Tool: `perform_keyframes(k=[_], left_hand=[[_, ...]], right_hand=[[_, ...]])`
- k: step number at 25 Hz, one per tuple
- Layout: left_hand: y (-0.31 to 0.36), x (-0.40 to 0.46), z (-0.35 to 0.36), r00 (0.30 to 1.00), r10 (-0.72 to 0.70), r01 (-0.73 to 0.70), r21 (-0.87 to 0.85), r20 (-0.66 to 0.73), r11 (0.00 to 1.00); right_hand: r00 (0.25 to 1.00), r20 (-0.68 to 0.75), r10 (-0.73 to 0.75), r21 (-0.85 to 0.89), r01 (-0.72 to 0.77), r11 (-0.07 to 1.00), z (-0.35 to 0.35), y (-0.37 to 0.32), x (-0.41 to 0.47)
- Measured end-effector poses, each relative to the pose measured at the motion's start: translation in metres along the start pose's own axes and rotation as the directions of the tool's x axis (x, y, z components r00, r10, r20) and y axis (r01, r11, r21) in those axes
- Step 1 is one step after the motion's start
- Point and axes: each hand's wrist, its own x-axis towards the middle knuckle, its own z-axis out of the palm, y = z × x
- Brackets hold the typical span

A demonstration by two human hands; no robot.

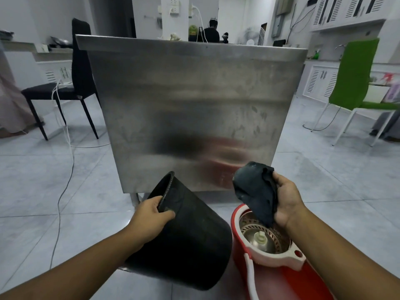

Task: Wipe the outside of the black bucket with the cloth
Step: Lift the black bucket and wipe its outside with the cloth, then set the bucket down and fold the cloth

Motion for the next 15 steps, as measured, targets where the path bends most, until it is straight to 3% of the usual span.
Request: perform_keyframes(k=[4,7,10,15], left_hand=[[-0.012,0.007,0.003,0.989,0.125,-0.140,0.214,0.083,0.967],[-0.033,0.003,0.020,0.965,0.170,-0.245,0.454,0.200,0.857],[-0.067,0.000,0.043,0.936,0.076,-0.298,0.654,0.345,0.696],[-0.106,0.001,0.060,0.864,-0.102,-0.371,0.760,0.493,0.533]], right_hand=[[0.999,-0.033,-0.020,-0.090,0.017,0.996,0.000,0.007,0.007],[0.999,-0.045,-0.010,-0.161,0.002,0.987,0.002,0.009,0.009],[0.992,-0.112,0.050,-0.222,-0.074,0.972,-0.001,0.013,0.013],[0.995,-0.090,0.045,-0.200,-0.062,0.978,-0.003,0.009,0.011]])
